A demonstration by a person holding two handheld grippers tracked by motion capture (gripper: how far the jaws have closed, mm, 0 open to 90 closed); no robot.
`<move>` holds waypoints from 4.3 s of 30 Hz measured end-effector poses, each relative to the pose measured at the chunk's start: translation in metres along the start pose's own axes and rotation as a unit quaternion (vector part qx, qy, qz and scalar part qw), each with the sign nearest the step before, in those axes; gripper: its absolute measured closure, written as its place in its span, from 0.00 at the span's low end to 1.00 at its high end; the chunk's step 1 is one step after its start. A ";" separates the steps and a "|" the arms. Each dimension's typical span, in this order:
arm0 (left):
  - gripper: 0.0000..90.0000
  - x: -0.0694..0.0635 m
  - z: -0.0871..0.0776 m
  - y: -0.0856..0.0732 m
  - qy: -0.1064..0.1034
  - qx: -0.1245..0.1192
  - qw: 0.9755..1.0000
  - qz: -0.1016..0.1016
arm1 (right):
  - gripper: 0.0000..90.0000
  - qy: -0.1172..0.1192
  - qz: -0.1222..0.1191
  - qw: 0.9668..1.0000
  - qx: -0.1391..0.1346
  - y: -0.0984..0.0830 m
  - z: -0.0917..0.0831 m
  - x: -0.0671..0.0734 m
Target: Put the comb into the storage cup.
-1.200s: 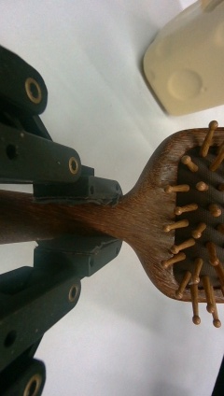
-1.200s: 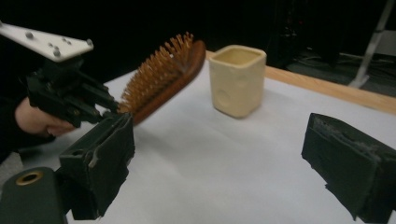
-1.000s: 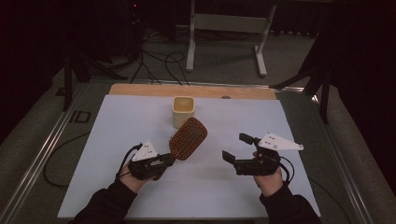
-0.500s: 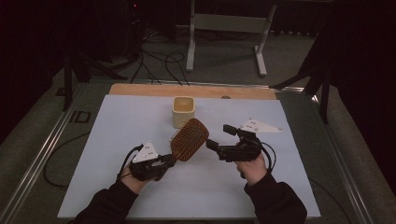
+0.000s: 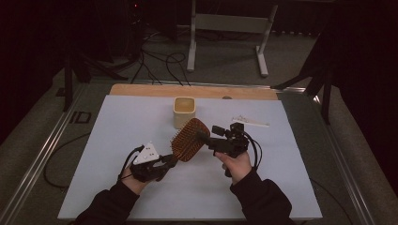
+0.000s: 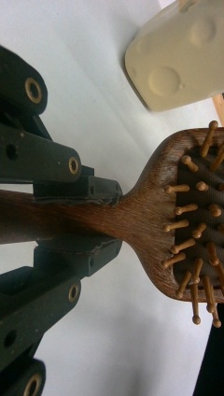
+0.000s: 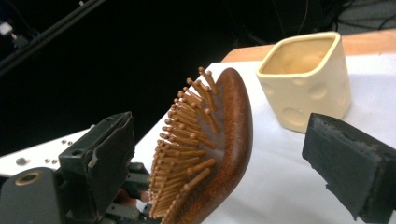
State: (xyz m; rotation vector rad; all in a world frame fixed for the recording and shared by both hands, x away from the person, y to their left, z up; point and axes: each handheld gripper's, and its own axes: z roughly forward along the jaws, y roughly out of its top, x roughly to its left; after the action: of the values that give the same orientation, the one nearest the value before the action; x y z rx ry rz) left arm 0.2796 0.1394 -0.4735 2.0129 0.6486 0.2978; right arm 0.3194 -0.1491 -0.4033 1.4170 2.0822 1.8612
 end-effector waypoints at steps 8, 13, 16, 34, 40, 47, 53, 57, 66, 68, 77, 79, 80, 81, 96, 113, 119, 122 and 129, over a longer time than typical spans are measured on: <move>0.82 0.000 0.000 0.000 0.001 -0.001 1.000 -0.002 | 0.10 0.017 0.041 0.999 0.027 -0.005 0.013 0.001; 0.82 0.000 0.000 0.000 0.003 -0.002 1.000 0.001 | 0.14 0.032 0.067 0.997 0.038 -0.007 0.020 0.003; 0.82 -0.001 0.001 0.001 0.002 -0.003 1.000 0.002 | 0.16 0.039 0.077 0.995 0.042 -0.009 0.023 0.005; 0.82 -0.003 0.001 0.002 -0.003 -0.007 1.000 0.004 | 0.47 0.042 0.097 0.992 0.062 -0.013 0.031 0.005; 0.82 -0.005 0.001 0.003 -0.004 -0.011 1.000 0.007 | 0.52 0.047 0.107 0.992 0.055 -0.014 0.028 0.006; 0.82 -0.006 0.002 0.003 -0.006 -0.011 1.000 0.005 | 0.54 0.031 0.073 0.995 0.052 -0.012 0.025 0.016; 0.82 -0.006 0.004 0.002 -0.002 -0.008 1.000 0.005 | 0.55 0.029 0.066 0.996 0.051 -0.013 0.027 0.014; 0.80 -0.004 0.005 0.002 -0.015 -0.012 1.000 -0.006 | 0.56 0.027 0.059 0.997 0.052 -0.011 0.028 0.015; 0.52 0.000 0.008 0.003 -0.030 0.009 0.999 -0.030 | 0.56 0.017 0.030 0.998 0.046 -0.005 0.028 0.014; 0.47 0.001 0.008 0.002 -0.030 0.012 0.999 -0.032 | 0.56 0.012 0.022 0.999 0.046 -0.003 0.027 0.013; 0.27 0.003 0.011 0.002 -0.055 0.040 0.997 -0.044 | 0.56 0.001 0.007 0.999 0.033 0.008 0.019 0.010; 0.22 0.002 0.011 0.002 -0.058 0.044 0.996 -0.044 | 0.56 -0.002 0.003 1.000 0.030 0.010 0.017 0.010; 0.19 0.002 0.010 0.001 -0.062 0.046 0.996 -0.043 | 0.56 -0.003 0.003 1.000 0.029 0.012 0.016 0.009; 0.17 0.002 0.010 0.001 -0.062 0.046 0.996 -0.043 | 0.56 -0.003 0.003 1.000 0.029 0.012 0.016 0.009; 0.00 0.015 -0.015 -0.002 -0.049 0.038 0.997 -0.045 | 0.56 -0.015 -0.027 0.999 0.011 0.035 0.004 0.015; 0.00 0.021 -0.034 -0.024 -0.019 0.022 0.999 -0.037 | 0.56 -0.019 -0.052 0.998 0.005 0.057 0.001 0.021; 0.00 0.023 -0.039 -0.033 -0.008 0.013 0.999 -0.041 | 0.56 -0.020 -0.055 0.998 -0.002 0.065 -0.001 0.021; 0.00 0.024 -0.041 -0.038 -0.001 0.013 0.999 -0.043 | 0.56 -0.021 -0.057 0.998 -0.007 0.069 -0.002 0.021; 0.00 0.025 -0.045 -0.045 0.007 0.013 0.999 -0.045 | 0.56 -0.028 -0.065 0.997 -0.016 0.078 -0.004 0.021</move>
State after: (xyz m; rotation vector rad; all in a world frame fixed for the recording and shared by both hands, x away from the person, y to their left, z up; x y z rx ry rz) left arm 0.2651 0.2039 -0.4913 2.0010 0.7546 0.2515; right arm 0.3510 -0.1486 -0.3291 1.2789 2.0559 1.7763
